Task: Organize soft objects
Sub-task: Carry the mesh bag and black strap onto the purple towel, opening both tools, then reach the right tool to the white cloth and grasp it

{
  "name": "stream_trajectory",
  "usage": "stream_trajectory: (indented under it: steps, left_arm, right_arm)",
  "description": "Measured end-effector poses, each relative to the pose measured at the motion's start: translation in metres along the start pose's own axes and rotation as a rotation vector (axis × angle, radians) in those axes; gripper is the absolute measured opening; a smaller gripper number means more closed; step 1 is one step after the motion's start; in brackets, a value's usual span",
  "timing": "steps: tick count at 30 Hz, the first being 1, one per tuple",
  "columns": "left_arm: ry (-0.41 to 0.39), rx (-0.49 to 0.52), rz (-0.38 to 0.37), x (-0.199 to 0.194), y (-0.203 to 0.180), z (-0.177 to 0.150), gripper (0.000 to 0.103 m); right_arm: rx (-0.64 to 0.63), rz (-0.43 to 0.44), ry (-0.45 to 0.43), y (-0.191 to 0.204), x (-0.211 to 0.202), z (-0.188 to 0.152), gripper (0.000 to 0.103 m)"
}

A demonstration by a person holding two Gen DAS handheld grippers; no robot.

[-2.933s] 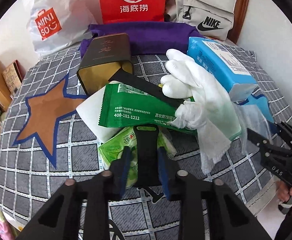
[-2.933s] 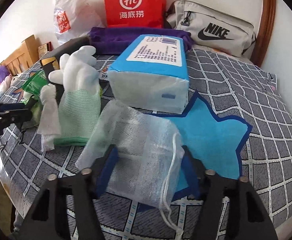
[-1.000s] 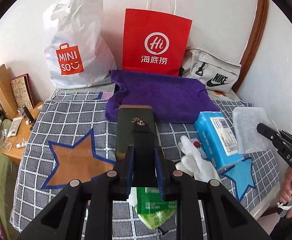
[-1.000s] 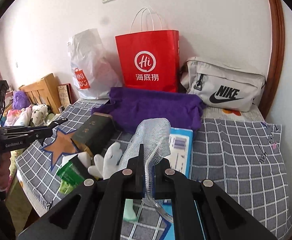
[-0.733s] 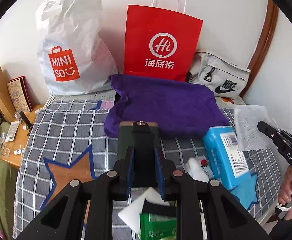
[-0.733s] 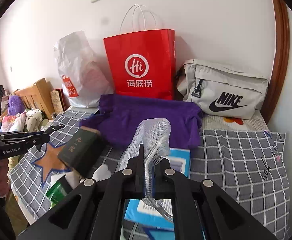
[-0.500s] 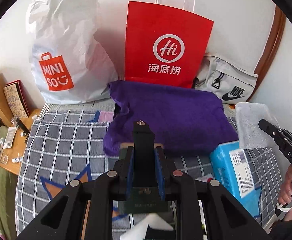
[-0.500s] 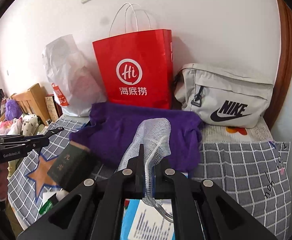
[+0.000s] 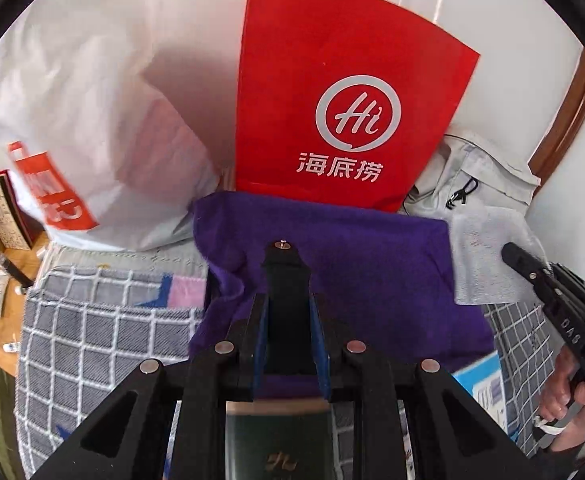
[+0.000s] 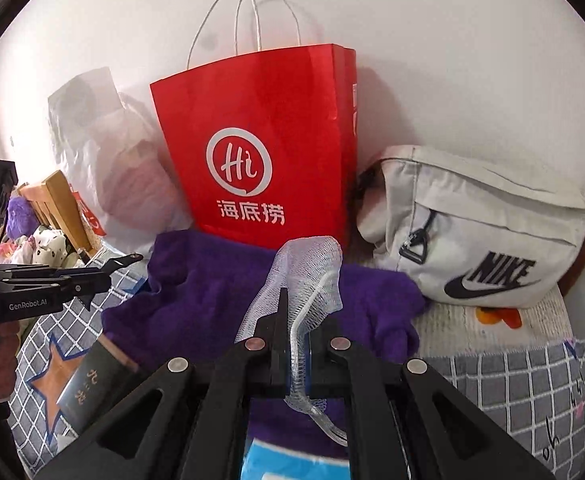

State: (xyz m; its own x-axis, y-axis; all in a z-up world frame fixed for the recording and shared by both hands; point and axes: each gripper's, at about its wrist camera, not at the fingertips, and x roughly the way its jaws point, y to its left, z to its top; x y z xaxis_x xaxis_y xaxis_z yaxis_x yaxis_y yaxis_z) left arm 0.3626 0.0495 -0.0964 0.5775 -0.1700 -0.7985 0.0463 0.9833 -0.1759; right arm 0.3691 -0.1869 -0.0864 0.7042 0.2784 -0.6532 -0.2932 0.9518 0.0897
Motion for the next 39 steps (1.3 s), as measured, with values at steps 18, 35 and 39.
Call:
stream_trajectory:
  steps: [18, 35, 39]
  left_arm:
    - [0.081, -0.078, -0.031, 0.101, 0.024, 0.033, 0.020]
    - [0.121, -0.090, -0.038, 0.115, 0.029, 0.035, 0.059]
    - [0.110, -0.080, -0.014, 0.098, 0.028, 0.038, 0.061]
  right_arm:
    - [0.047, 0.059, 0.177, -0.034, 0.090, -0.018, 0.004]
    - [0.071, 0.114, 0.213, -0.037, 0.099, -0.018, 0.065]
    - [0.077, 0.100, 0.200, -0.040, 0.091, -0.018, 0.074]
